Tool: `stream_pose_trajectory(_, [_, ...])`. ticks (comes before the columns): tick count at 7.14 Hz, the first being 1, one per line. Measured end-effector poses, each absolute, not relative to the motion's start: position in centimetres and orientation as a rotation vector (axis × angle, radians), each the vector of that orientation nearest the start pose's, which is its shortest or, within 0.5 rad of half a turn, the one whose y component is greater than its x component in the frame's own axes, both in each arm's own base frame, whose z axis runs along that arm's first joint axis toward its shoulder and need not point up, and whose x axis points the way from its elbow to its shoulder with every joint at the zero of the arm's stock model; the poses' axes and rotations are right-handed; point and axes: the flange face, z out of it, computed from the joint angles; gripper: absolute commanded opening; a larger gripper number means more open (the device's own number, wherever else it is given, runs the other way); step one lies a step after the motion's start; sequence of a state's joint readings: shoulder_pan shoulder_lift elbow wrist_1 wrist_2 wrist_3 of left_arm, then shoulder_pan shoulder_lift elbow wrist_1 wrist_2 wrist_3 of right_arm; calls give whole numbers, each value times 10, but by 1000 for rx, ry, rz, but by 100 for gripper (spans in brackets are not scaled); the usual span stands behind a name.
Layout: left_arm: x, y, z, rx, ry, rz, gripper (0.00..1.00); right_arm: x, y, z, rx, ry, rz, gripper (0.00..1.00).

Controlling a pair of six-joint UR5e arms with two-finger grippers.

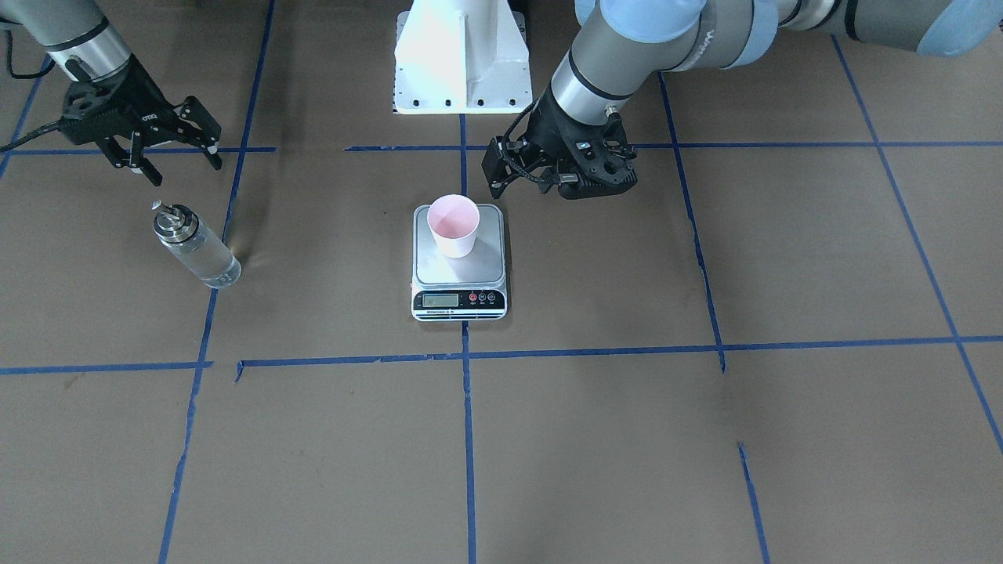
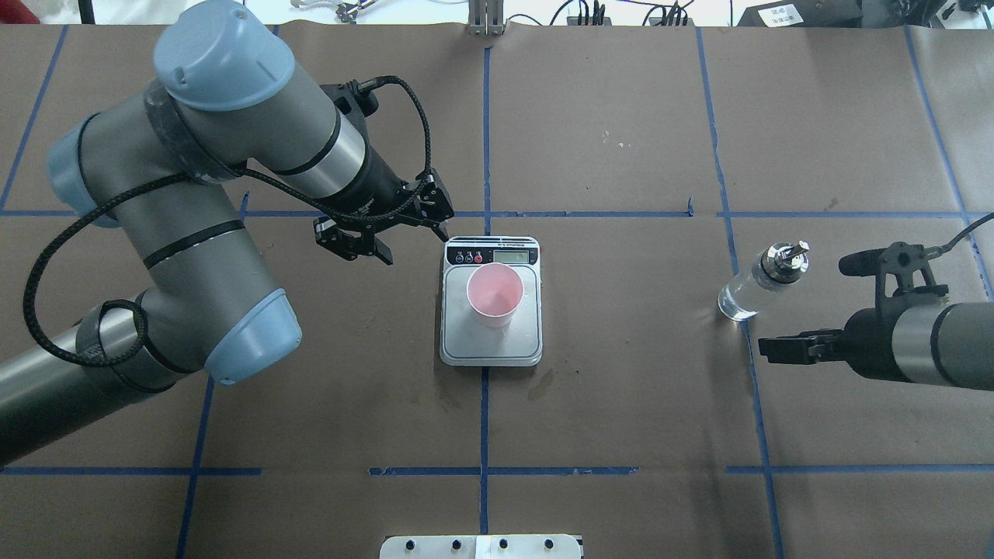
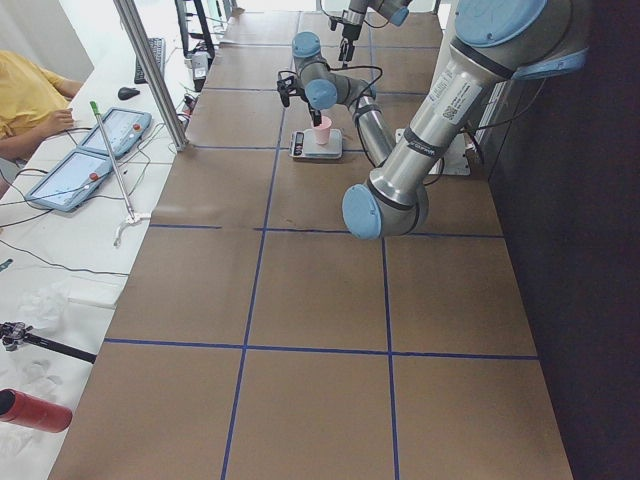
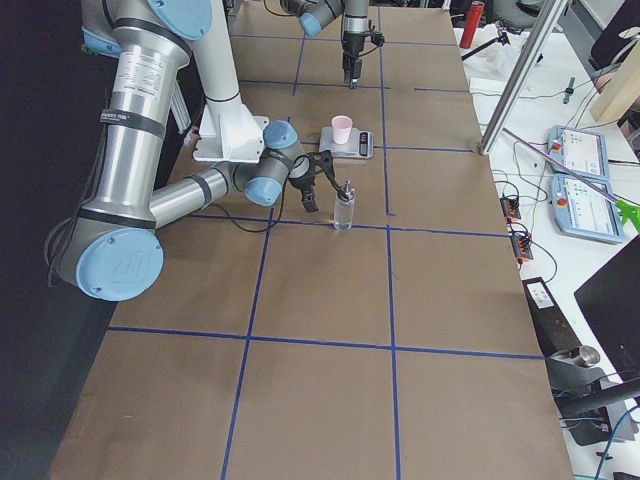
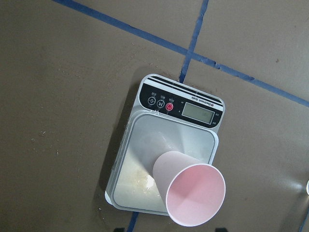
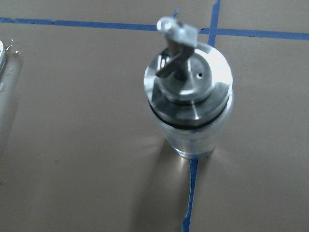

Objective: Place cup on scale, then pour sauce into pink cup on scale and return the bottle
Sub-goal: 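Reach the right gripper to the glass sauce bottle while the left arm withdraws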

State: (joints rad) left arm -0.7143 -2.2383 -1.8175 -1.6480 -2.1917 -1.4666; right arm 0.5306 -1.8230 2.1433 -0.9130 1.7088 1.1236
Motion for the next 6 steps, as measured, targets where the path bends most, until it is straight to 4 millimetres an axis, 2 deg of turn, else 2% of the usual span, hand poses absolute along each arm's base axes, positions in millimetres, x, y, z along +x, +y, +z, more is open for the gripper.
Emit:
stream_pose_trajectory(2, [394, -482, 177, -70, 1077, -203, 78, -328, -302, 421, 447, -890, 96, 98])
stream_pose_trajectory(3, [382, -489, 190, -45, 1063, -196, 100, -339, -306, 417, 494, -885, 146, 99])
stream_pose_trajectory(4, [369, -497, 206, -17, 1045, -177, 100, -344, -309, 416, 559, -866, 213, 99])
stream_pose_trajectory(6, [341, -511, 246, 67, 980, -128, 100, -358, -304, 426, 682, -801, 276, 99])
